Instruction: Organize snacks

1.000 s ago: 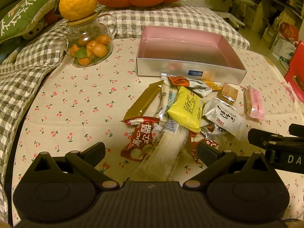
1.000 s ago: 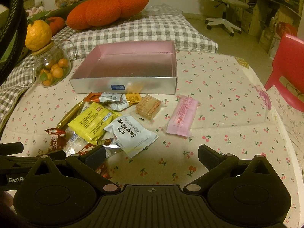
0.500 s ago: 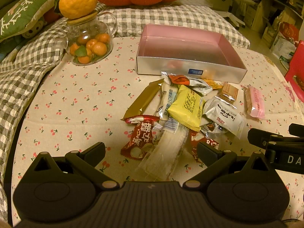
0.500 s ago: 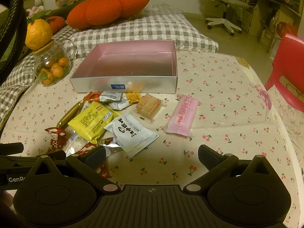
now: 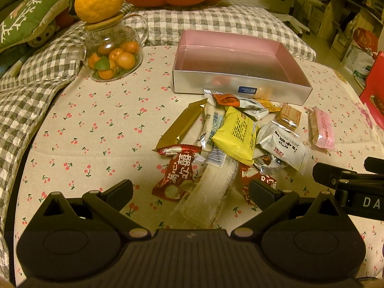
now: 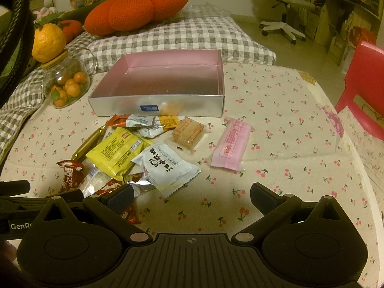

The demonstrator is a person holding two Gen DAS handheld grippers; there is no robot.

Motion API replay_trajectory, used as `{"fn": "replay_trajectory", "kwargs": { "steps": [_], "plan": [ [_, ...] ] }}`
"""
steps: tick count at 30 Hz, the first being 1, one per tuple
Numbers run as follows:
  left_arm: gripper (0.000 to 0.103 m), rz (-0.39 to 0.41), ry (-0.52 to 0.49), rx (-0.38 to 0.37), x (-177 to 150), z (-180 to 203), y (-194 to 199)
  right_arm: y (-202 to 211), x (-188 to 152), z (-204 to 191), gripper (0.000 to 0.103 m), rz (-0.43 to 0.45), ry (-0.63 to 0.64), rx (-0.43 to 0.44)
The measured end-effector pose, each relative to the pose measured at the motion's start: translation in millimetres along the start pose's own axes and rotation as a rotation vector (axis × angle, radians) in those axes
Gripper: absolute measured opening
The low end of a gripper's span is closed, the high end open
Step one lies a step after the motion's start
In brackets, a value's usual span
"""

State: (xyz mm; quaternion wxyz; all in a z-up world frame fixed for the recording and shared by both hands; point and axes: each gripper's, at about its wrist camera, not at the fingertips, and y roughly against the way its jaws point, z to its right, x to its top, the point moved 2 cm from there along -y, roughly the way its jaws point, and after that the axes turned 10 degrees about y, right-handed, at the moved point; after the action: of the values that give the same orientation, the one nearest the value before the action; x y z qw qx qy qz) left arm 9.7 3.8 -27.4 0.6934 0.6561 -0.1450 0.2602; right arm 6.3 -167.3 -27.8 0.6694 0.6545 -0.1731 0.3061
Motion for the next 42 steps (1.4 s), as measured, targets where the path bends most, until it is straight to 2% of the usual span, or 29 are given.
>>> {"fn": "replay_trajectory", "kwargs": {
  "steps": [22, 30, 36, 42],
  "plan": [
    [0.103, -0.005, 0.0, 0.001, -1, -1, -1, -1, 0, 0, 0.103, -0.002, 0.003, 0.0],
    [0.103, -0.038, -0.013, -0.002, 5, -4, -6, 0, 5, 4, 0.103, -0.003, 0.012, 0.0],
    [0.103, -0.063, -0.064, -0.051, 17, -6, -7, 5, 24, 11, 0.103, 0.023, 0.059, 0.053],
    [0.092, -0.109, -0.05, -0.115, 31, -18, -18, -9, 33, 24, 0.103, -0.03, -0.002, 0.222]
  ]
}}
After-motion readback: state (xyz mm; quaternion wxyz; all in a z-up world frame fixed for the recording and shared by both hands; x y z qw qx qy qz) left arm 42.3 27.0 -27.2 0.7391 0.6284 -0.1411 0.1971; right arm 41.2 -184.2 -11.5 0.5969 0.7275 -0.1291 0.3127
